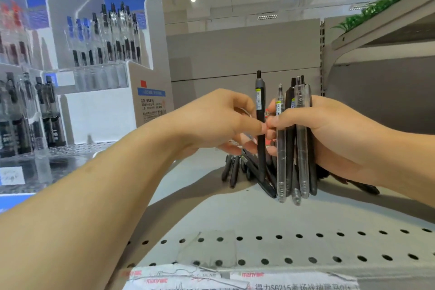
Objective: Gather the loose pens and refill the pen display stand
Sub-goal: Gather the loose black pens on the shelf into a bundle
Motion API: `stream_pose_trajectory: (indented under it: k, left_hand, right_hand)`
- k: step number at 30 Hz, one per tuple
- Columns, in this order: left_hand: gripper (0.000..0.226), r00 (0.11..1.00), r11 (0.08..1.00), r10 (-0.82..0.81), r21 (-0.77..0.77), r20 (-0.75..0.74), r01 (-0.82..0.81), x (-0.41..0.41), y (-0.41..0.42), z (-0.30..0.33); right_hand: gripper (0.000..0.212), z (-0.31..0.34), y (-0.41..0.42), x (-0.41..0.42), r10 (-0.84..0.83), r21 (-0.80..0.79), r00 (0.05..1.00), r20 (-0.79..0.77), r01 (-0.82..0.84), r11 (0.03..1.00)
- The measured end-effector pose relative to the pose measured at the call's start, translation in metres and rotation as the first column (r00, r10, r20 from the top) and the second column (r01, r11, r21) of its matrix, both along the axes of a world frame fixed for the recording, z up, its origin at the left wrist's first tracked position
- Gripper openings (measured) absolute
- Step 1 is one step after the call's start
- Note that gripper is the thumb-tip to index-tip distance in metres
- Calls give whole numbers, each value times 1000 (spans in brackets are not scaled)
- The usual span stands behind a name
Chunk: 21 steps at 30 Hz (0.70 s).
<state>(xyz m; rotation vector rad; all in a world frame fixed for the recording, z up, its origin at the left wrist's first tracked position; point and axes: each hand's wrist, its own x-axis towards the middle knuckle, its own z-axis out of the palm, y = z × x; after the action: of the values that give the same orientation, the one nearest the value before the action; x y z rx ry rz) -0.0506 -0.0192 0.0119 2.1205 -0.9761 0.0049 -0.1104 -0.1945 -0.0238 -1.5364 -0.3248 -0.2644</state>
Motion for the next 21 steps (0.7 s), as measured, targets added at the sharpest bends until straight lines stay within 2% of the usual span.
stream_pose_trajectory:
  k: [3,6,9,11,13,14,16,18,21]
  left_hand:
    - [33,999,996,-29,85,22,27,-3,-1,-2]
    - [29,996,990,-59,129,65,50,-3,-5,-4]
    - [20,987,985,-114,144,117,96,-3,-2,-6]
    - [19,990,981,-123,159,71,111,3,3,-3]
    - [21,998,991,-5,132,61,-3,17,7,0]
    - [20,988,985,95,134,122,-112,26,7,0]
    - [20,920,925,250,207,302,-320,43,6,-5]
    - [22,893,852,296,328,339,-407,55,4,-14]
    - [26,893,761,303,479,333,-437,62,-1,-30]
  right_hand:
    - [13,-1,-3,0,-35,-101,999,41,39,994]
    - [18,-1,-5,0,-3,-225,997,79,21,974]
    - [33,0,-7,0,-14,-256,996,87,36,966]
    - [35,1,-9,1,-38,-247,995,91,60,967]
    - [19,2,-8,1,-71,-217,993,95,90,972]
    - [14,2,-7,0,-71,-187,993,92,88,978]
    - [26,1,-5,-1,-49,-153,996,74,60,986]
    - [44,0,-3,-3,-45,-140,998,51,52,989]
    - [35,-1,-2,-1,-40,-100,998,50,45,994]
